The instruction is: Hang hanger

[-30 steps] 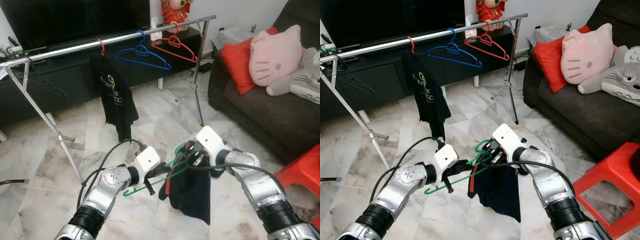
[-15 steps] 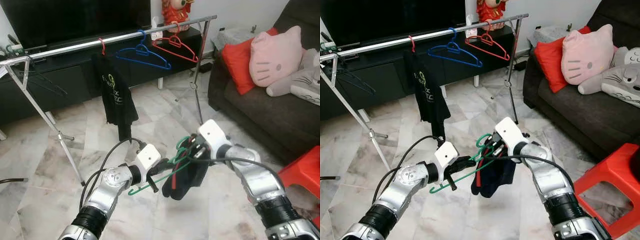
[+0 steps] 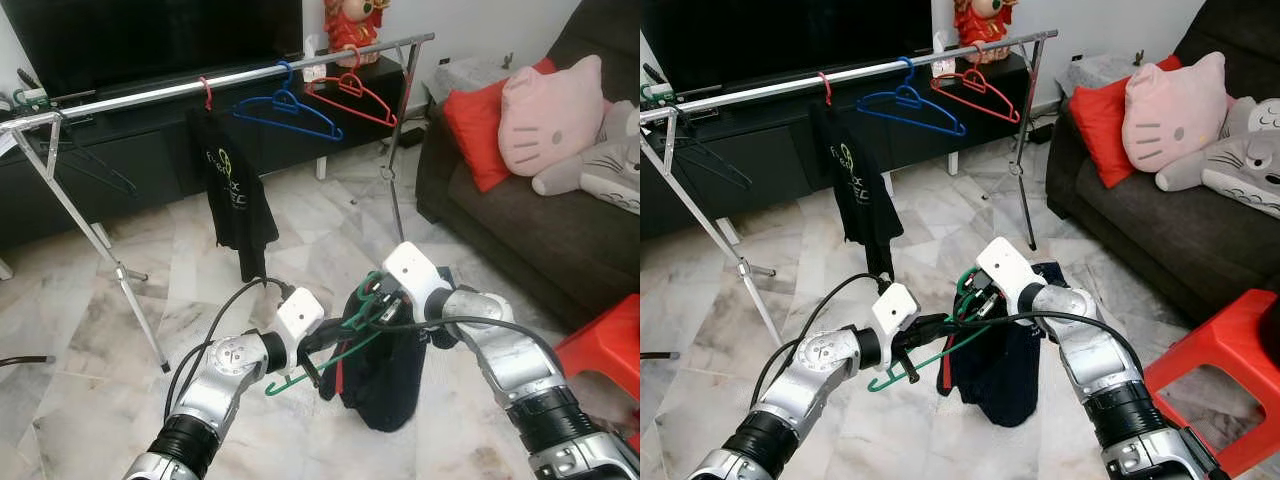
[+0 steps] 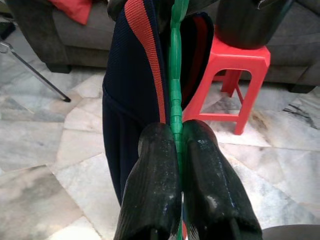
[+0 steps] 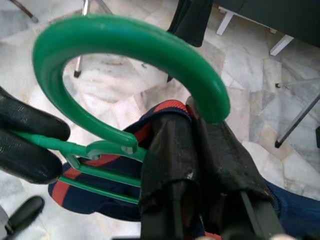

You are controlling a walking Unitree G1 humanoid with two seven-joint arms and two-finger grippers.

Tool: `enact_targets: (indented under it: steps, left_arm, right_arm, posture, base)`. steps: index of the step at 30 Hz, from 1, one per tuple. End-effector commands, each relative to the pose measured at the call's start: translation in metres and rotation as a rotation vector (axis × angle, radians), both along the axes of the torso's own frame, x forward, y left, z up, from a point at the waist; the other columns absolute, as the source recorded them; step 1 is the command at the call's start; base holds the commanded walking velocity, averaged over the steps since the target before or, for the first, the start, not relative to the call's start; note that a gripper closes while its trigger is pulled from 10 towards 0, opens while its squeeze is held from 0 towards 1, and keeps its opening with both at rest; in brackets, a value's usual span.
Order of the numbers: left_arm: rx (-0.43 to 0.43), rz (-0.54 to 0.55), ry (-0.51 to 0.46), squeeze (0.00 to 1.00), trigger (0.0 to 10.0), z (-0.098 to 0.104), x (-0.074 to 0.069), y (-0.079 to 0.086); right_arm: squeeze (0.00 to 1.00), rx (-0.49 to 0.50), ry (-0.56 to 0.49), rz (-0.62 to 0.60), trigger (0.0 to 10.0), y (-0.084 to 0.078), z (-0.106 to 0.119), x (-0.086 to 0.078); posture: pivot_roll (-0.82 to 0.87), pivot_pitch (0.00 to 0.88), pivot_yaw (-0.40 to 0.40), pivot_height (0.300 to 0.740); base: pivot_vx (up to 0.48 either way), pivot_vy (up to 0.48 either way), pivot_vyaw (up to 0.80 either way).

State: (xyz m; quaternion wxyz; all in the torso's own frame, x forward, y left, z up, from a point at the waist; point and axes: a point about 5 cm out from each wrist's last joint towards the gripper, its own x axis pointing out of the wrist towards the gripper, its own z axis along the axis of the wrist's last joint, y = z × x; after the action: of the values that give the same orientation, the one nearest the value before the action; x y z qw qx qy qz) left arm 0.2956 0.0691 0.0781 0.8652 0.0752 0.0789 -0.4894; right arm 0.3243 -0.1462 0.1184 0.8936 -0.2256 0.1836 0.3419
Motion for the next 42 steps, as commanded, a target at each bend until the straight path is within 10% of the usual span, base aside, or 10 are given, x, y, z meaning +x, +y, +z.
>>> enact_targets:
  steps: [1,10,11,12,13,15,29,42]
  left_arm:
    - [-0.061,-0.01,-0.053,0.0,10.0,0.016,0.003,-0.006]
    - [-0.061,-0.005,-0.051,0.0,10.0,0.015,0.003,-0.005]
    - [-0.061,-0.003,-0.051,0.0,10.0,0.015,0.003,-0.005]
    - [-0.061,-0.002,-0.051,0.0,10.0,0.015,0.003,-0.005]
    - [-0.061,-0.001,-0.051,0.0,10.0,0.015,0.003,-0.005]
    - [-0.063,0.0,-0.05,0.0,10.0,0.015,0.004,-0.005]
    - [-0.081,0.04,-0.047,0.0,10.0,0.013,0.006,-0.004]
    - [-0.06,0.053,-0.021,0.0,10.0,0.005,0.006,0.004]
  right_arm:
    - [0.0,0.007,-0.016,0.061,10.0,0.011,0.006,-0.001]
    - [0.0,-0.017,-0.019,-0.004,10.0,0.0,0.006,0.002]
    - [0.24,-0.018,-0.023,-0.026,10.0,-0.002,0.006,0.005]
    - [0.24,-0.019,-0.025,-0.032,10.0,-0.002,0.006,0.005]
    - [0.87,-0.017,-0.028,-0.036,10.0,-0.003,0.007,0.006]
    - [1.0,-0.016,-0.032,-0.037,10.0,-0.003,0.009,0.007]
    - [1.0,-0.015,-0.077,-0.037,10.0,-0.004,0.024,0.007]
    - [1.0,-0.052,-0.155,-0.129,10.0,-0.045,0.054,-0.004]
  posture:
    - [-0.16,0.0,-0.015,0.74]
    - [-0.16,0.0,-0.015,0.74]
    - [-0.16,0.0,-0.015,0.74]
    - [-0.16,0.0,-0.015,0.74]
    - [-0.16,0.0,-0.015,0.74]
    - [-0.16,0.0,-0.016,0.74]
    - [-0.17,0.0,-0.017,0.74]
    - [-0.19,0.0,-0.014,0.74]
  base:
    - [0.0,0.0,0.0]
    - [0.0,0.0,0.0]
    - [0.0,0.0,0.0]
    - [0.0,0.0,0.0]
    - [0.0,0.0,0.0]
    - [0.0,0.0,0.0]
    - [0.0,0.0,0.0]
    - [0.0,0.0,0.0]
